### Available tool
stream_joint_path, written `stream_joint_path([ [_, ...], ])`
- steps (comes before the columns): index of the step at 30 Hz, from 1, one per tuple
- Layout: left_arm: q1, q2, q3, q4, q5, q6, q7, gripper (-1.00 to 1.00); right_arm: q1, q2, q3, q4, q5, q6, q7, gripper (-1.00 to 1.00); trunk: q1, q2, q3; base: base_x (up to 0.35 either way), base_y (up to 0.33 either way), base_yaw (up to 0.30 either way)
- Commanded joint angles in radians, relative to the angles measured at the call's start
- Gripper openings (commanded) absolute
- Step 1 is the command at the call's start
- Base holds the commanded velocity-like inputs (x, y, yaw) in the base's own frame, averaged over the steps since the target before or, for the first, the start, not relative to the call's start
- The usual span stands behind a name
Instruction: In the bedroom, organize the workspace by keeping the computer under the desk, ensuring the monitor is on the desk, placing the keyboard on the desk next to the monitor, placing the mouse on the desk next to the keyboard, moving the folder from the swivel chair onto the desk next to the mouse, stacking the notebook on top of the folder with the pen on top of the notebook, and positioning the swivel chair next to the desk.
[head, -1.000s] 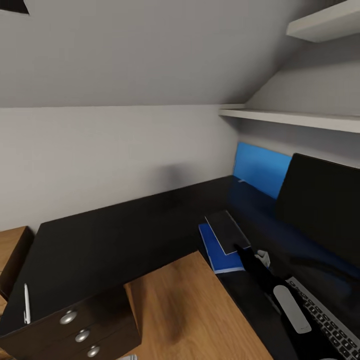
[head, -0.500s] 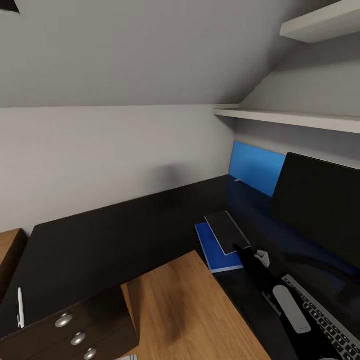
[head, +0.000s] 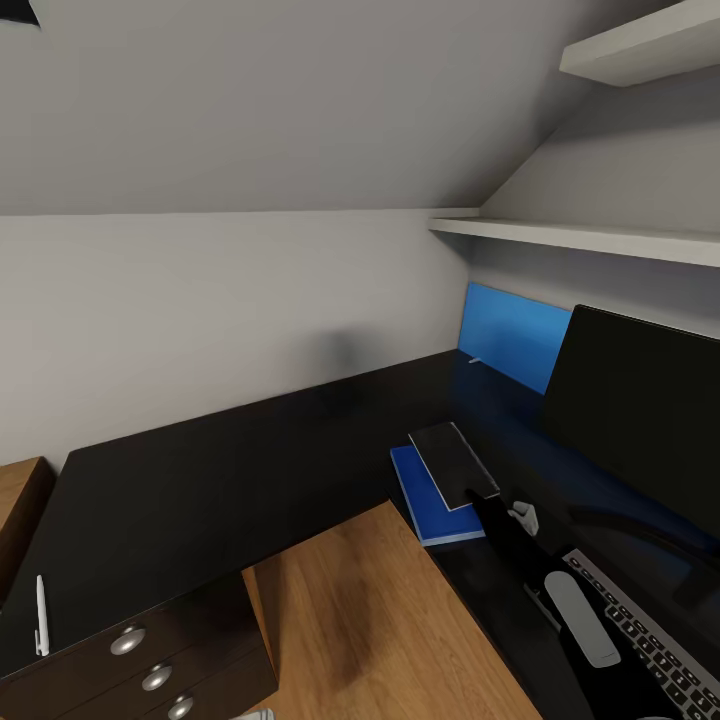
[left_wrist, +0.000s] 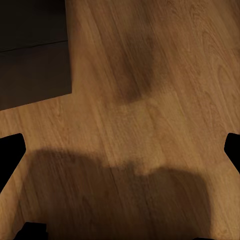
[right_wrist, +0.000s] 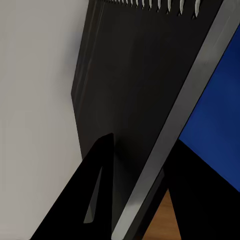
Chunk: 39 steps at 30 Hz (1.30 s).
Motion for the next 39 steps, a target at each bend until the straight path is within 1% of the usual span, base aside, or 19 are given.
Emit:
stream_joint_path([
  [1,0.000,-0.001,0.001,-0.002,0.008,0.006,0.000,1.00,0.000,0.000,-0.002,0.000,-0.008,0.008,-0.001,-1.00,0.000,-0.001,-0.001,0.000,0.000,0.000],
  [11,0.000,-0.001,0.001,-0.002,0.008,0.006,0.000,1.00,0.000,0.000,-0.003,-0.001,-0.004,0.007,-0.021,-1.00,0.000,-0.001,-0.001,0.000,0.000,0.000],
  [23,0.000,0.005,0.001,-0.002,0.009,0.006,0.000,1.00,0.000,0.005,0.000,-0.001,-0.008,0.001,-0.097,-1.00,0.000,-0.001,-0.001,0.000,0.000,0.000],
  [27,0.000,0.005,0.001,-0.002,0.010,0.006,0.001,1.00,0.000,0.013,0.000,-0.005,-0.010,0.001,-0.141,-1.00,0.000,-0.001,-0.001,0.000,0.000,0.000],
  [29,0.000,0.005,0.001,-0.002,0.010,0.006,0.001,1.00,0.000,0.017,0.000,-0.006,-0.010,0.001,-0.151,-1.00,0.000,-0.001,-0.001,0.000,0.000,0.000],
  [39,0.000,0.006,0.001,-0.003,0.009,0.005,0.000,1.00,0.000,0.023,0.000,-0.007,-0.011,0.002,-0.164,-1.00,0.000,-0.001,-0.001,0.000,0.000,0.000],
])
